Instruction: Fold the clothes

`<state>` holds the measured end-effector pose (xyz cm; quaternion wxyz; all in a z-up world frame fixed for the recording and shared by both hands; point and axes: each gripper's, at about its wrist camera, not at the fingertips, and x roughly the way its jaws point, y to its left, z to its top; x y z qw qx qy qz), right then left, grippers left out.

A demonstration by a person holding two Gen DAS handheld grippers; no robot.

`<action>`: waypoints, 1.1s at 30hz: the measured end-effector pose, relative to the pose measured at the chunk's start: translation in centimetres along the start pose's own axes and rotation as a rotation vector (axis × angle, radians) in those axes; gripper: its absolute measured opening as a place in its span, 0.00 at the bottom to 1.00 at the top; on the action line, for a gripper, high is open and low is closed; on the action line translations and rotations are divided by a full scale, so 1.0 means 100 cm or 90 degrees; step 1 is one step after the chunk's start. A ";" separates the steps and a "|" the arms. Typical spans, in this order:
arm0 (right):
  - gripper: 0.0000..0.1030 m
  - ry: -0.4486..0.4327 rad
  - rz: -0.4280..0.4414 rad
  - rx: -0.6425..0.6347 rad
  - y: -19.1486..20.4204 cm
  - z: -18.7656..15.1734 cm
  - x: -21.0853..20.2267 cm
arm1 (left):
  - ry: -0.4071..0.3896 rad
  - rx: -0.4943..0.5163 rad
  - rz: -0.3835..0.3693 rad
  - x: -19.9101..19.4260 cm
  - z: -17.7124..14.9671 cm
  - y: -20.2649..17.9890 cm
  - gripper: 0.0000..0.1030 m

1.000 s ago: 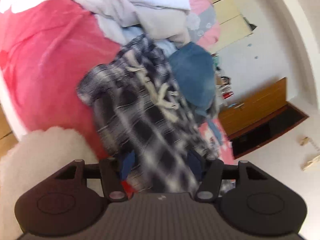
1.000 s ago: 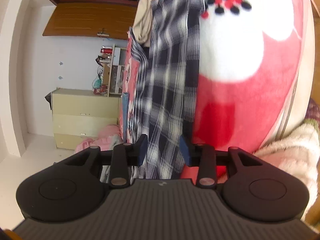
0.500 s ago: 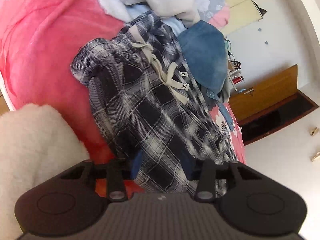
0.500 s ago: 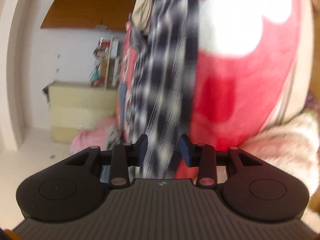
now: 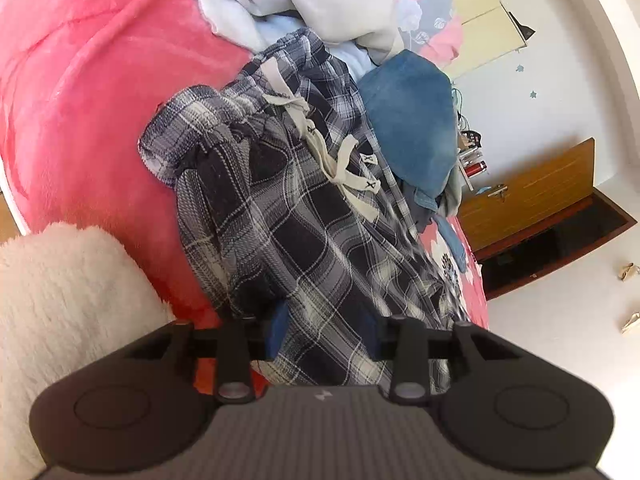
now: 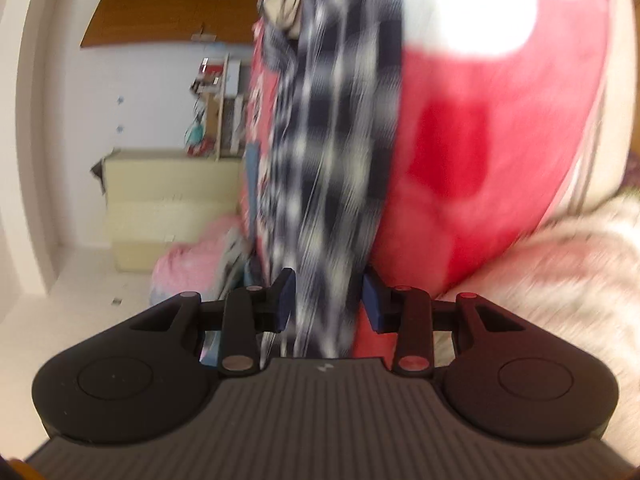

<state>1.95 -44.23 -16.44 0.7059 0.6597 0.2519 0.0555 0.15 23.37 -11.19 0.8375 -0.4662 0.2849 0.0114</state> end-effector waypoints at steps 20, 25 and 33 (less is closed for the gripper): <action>0.02 -0.016 0.030 -0.182 0.089 -0.001 0.042 | -0.065 0.053 0.000 -0.028 0.026 -0.015 0.08; 0.02 -0.008 0.019 -0.154 0.073 0.001 0.043 | -0.015 0.037 0.000 -0.037 0.004 -0.001 0.34; 0.02 -0.013 0.034 -0.120 0.060 0.006 0.036 | 0.112 0.065 -0.047 -0.003 -0.046 -0.013 0.53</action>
